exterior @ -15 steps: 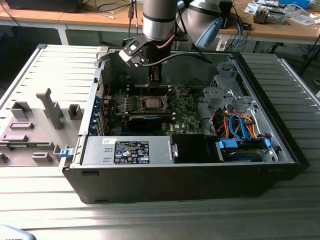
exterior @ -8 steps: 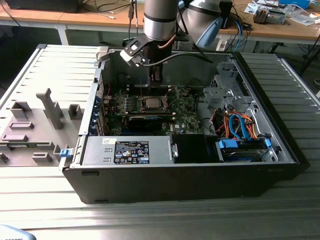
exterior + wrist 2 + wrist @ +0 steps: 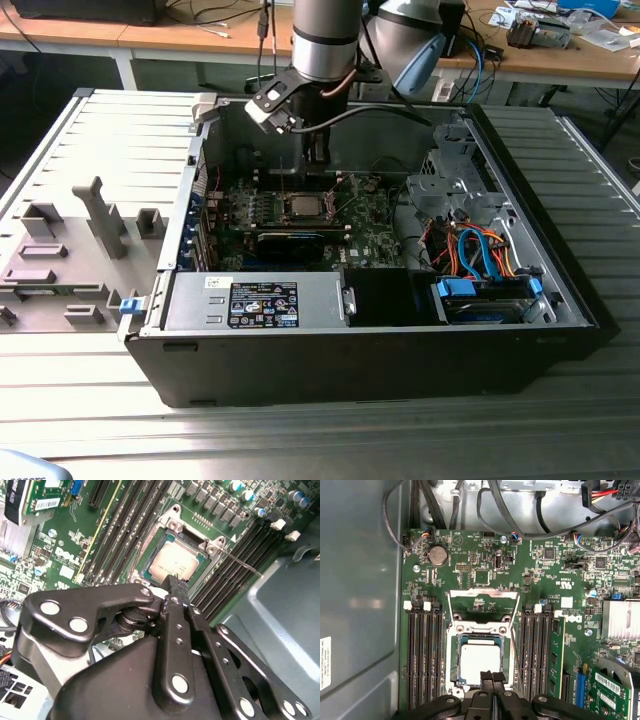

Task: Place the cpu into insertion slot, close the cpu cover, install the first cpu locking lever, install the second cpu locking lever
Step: 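Close the cpu cover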

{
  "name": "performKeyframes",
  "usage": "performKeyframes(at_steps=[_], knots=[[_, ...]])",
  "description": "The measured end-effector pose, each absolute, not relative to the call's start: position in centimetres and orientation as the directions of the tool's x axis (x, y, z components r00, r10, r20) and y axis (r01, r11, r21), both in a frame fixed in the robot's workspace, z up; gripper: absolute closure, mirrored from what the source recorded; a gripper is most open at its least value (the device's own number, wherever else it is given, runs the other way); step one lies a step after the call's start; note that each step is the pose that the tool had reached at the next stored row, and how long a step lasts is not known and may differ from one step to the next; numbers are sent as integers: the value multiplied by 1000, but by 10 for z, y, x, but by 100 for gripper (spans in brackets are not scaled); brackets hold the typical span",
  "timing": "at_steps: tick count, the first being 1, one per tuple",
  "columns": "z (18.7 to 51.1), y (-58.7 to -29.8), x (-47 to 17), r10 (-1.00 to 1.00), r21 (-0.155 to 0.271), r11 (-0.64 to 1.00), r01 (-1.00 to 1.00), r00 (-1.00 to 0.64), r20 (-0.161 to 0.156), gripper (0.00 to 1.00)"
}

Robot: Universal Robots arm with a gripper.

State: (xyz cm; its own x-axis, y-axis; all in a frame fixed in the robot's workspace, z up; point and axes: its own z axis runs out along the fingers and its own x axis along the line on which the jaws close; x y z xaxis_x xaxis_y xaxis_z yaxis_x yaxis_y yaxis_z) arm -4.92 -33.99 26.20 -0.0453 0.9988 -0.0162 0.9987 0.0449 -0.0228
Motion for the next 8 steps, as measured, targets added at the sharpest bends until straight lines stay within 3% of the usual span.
performKeyframes(at_steps=[8], knots=[[262,-340,-40,999,-23,45,999,-45,-16,89]])
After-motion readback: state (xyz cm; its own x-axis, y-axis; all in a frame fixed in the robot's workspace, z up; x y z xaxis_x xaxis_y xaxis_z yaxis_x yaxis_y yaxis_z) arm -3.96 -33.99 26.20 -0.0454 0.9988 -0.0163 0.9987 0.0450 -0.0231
